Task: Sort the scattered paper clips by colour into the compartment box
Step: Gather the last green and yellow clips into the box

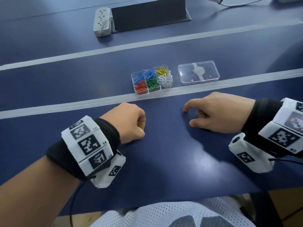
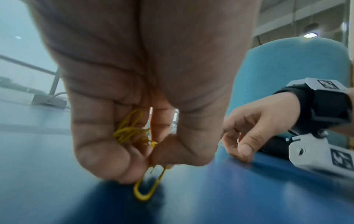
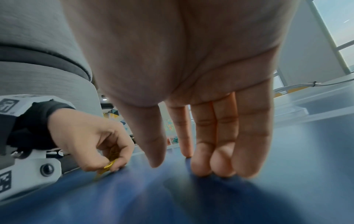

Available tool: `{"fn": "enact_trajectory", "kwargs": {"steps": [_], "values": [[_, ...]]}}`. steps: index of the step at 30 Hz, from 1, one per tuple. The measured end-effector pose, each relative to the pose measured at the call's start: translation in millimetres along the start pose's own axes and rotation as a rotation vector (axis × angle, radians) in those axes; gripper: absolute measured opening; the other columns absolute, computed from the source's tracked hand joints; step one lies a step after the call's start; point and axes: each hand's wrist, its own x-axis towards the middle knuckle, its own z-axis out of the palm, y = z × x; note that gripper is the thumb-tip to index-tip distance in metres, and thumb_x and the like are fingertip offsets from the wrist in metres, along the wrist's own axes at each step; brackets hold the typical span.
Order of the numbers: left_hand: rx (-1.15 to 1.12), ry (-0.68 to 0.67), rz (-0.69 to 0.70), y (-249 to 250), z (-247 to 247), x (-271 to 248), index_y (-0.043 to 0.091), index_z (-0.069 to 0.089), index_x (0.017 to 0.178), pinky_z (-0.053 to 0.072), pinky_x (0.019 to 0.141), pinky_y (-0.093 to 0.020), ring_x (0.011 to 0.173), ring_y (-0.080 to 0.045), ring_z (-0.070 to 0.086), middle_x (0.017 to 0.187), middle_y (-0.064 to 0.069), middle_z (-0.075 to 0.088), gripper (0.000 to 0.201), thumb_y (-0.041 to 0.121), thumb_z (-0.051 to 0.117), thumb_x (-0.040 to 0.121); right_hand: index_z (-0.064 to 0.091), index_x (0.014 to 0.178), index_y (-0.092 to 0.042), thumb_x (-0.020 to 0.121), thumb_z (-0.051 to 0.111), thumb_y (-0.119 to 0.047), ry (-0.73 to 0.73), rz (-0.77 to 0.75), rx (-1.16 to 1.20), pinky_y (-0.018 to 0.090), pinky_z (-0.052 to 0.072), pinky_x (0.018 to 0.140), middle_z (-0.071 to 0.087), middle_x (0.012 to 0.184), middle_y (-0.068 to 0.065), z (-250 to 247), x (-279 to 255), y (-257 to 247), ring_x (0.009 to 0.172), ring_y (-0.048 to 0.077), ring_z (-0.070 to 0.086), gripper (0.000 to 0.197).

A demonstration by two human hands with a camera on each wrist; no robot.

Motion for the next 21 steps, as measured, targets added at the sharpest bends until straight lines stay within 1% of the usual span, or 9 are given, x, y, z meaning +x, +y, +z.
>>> {"fn": "enact_trajectory", "kwargs": {"steps": [2,3,6,9,11,12,14,18,21], "values": [[-0.05,0.019,0.015,4.1,-12.2,6.5,0.021,0.063,0.07,0.037,0.048,-0.009,0.053,-0.001,0.047,0.057,0.011,0.053,0.007,0.015,0.062,0.073,0.05,0.121,-0.033,0.087,0.052,-0.042,-0.008,-0.014,-0.012,0.031,0.046,0.078,0.053,0.069,-0.009,-0.9,5.3,-6.0,0.077,0.016,0.048,0.035],[-0.07,0.049,0.027,6.7,-21.1,12.8,0.021,0.063,0.069,0.036,0.049,-0.008,0.05,0.001,0.048,0.055,0.011,0.053,0.007,0.015,0.063,0.072,0.049,0.122,-0.033,0.087,0.052,-0.042,-0.011,-0.018,-0.022,0.032,0.047,0.078,0.053,0.07,-0.008,-0.7,7.4,-8.7,0.077,0.017,0.048,0.036],[-0.154,0.158,0.055,17.6,-56.2,40.3,0.02,0.064,0.063,0.042,0.055,-0.013,0.043,0.004,0.05,0.052,0.009,0.058,0.009,0.014,0.064,0.069,0.041,0.126,-0.034,0.087,0.051,-0.043,-0.039,-0.023,-0.071,0.035,0.048,0.079,0.051,0.074,-0.006,0.5,9.8,-15.5,0.083,0.023,0.052,0.042],[-0.192,0.217,0.039,31.2,-85.9,74.8,0.019,0.068,0.068,0.051,0.064,-0.021,0.051,-0.004,0.056,0.051,0.007,0.063,0.008,0.012,0.063,0.07,0.035,0.13,-0.033,0.087,0.05,-0.046,-0.069,-0.024,-0.109,0.039,0.049,0.081,0.052,0.089,0.0,2.1,7.6,-18.3,0.091,0.028,0.058,0.048],[-0.148,0.224,0.036,40.3,-94.4,94.2,0.018,0.07,0.074,0.052,0.064,-0.024,0.055,-0.008,0.059,0.056,0.006,0.063,0.009,0.012,0.063,0.073,0.033,0.132,-0.03,0.087,0.05,-0.047,-0.078,-0.026,-0.128,0.042,0.05,0.082,0.055,0.096,0.004,3.9,6.5,-18.4,0.094,0.031,0.058,0.051],[-0.102,0.223,0.04,44.4,-95.7,101.5,0.019,0.07,0.076,0.052,0.062,-0.023,0.058,-0.01,0.06,0.058,0.006,0.062,0.01,0.012,0.064,0.075,0.033,0.133,-0.028,0.087,0.05,-0.046,-0.079,-0.027,-0.139,0.044,0.051,0.082,0.056,0.099,0.006,5.1,6.2,-18.4,0.094,0.032,0.058,0.052],[0.005,0.21,0.053,50.7,-94.6,112.1,0.017,0.072,0.082,0.048,0.063,-0.025,0.068,-0.015,0.062,0.061,0.004,0.062,0.011,0.011,0.064,0.077,0.033,0.134,-0.025,0.088,0.05,-0.045,-0.081,-0.027,-0.151,0.045,0.051,0.082,0.057,0.102,0.008,7.3,5.6,-17.2,0.094,0.033,0.058,0.053],[0.182,0.189,0.067,54.0,-91.3,120.4,0.016,0.074,0.094,0.045,0.067,-0.025,0.079,-0.017,0.061,0.088,-0.003,0.07,0.019,0.009,0.065,0.079,0.032,0.135,-0.023,0.089,0.049,-0.044,-0.08,-0.048,-0.137,0.044,0.051,0.082,0.056,0.105,0.007,8.4,4.3,-12.8,0.095,0.033,0.058,0.054],[0.176,0.195,0.074,50.9,-94.2,120.8,0.019,0.073,0.096,0.05,0.07,-0.028,0.085,-0.02,0.065,0.095,-0.003,0.071,0.026,0.004,0.063,0.077,0.032,0.134,-0.023,0.089,0.049,-0.045,-0.074,-0.061,-0.124,0.044,0.051,0.082,0.055,0.103,0.006,8.0,4.4,-12.3,0.094,0.032,0.058,0.053]]}}
